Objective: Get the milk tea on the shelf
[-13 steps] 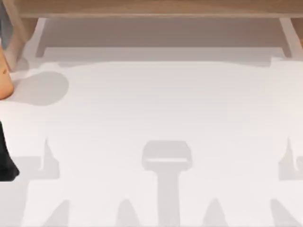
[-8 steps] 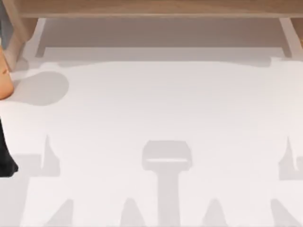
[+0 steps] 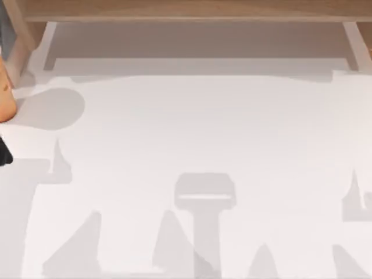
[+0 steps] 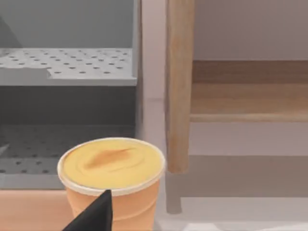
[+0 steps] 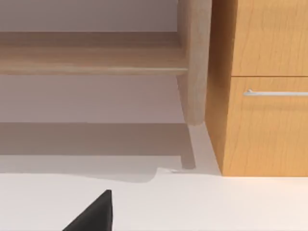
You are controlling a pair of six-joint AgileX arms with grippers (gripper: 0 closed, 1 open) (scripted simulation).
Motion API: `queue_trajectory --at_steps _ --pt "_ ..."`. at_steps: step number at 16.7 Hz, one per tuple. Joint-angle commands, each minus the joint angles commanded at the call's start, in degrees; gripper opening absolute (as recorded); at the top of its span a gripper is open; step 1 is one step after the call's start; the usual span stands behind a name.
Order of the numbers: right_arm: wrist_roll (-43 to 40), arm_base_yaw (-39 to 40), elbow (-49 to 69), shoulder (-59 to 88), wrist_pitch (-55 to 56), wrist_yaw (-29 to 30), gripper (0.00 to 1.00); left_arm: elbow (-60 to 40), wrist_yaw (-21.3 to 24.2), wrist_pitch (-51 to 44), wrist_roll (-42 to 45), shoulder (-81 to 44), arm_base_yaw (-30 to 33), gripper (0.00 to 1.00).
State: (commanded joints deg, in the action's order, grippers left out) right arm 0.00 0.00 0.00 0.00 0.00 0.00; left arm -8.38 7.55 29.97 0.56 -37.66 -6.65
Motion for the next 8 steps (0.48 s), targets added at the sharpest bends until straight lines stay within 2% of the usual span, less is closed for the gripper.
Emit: queue_trajectory --at_steps 8 --pt "0.00 0.00 0.00 0.00 0.00 0.00 1.00 -9.03 8.41 33.84 1.46 -47.91 -7.67 1.00"
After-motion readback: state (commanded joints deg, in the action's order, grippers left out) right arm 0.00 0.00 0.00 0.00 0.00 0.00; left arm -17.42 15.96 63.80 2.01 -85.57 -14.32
